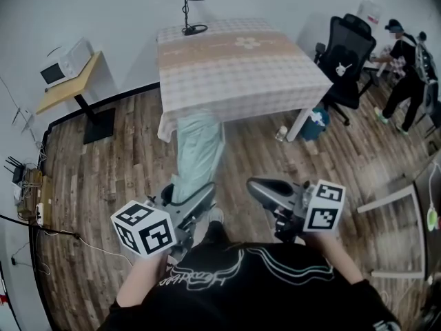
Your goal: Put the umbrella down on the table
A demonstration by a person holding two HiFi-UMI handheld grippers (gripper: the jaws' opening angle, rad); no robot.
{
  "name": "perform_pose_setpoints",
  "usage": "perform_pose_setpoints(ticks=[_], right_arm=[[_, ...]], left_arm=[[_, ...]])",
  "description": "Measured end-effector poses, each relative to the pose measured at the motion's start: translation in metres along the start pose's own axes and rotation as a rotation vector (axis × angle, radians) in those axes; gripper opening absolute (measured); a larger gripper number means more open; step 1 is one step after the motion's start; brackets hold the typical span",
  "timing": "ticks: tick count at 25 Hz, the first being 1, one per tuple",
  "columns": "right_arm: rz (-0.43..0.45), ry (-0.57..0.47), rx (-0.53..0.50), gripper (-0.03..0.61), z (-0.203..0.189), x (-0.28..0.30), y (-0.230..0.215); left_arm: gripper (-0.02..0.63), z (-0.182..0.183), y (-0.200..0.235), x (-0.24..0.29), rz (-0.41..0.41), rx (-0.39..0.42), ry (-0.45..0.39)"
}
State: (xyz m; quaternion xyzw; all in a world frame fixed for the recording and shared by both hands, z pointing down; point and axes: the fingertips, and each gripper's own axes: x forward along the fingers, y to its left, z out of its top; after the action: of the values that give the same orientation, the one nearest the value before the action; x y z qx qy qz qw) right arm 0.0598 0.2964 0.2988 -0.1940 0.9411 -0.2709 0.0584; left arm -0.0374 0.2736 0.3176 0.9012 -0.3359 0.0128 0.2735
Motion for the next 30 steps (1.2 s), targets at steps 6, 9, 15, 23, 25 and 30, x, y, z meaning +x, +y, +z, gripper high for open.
perform_pose_setpoints(ticks=[6, 9, 15, 23, 25, 30], right_arm=[[-0.029, 0.007, 0.053, 0.012, 0.019, 0.036, -0.057], [-0.048, 0.01, 0.079, 0.012, 0.031, 0.054, -0.084], [-0.073, 0.009, 0.103, 0.012, 0.055, 0.092, -0.13], [-0.104, 0.019, 0.095, 0.012, 0.084, 0.145, -0.18], [-0.106, 0.019, 0.089, 0.012, 0.09, 0.155, -0.187], [-0.119, 0.018, 0.078, 0.012, 0.101, 0.171, -0.2]], left_arm=[[0.265, 0.025, 0.059, 0.038, 0.009, -0.032, 0.042], [0.265, 0.041, 0.087, 0.056, 0.011, -0.044, 0.058], [0.265, 0.072, 0.138, 0.087, 0.003, -0.027, 0.082], [0.265, 0.108, 0.204, 0.113, -0.013, -0.013, 0.094], [0.265, 0.118, 0.216, 0.117, -0.016, -0.004, 0.09], [0.265, 0.137, 0.237, 0.124, -0.022, 0.002, 0.077]])
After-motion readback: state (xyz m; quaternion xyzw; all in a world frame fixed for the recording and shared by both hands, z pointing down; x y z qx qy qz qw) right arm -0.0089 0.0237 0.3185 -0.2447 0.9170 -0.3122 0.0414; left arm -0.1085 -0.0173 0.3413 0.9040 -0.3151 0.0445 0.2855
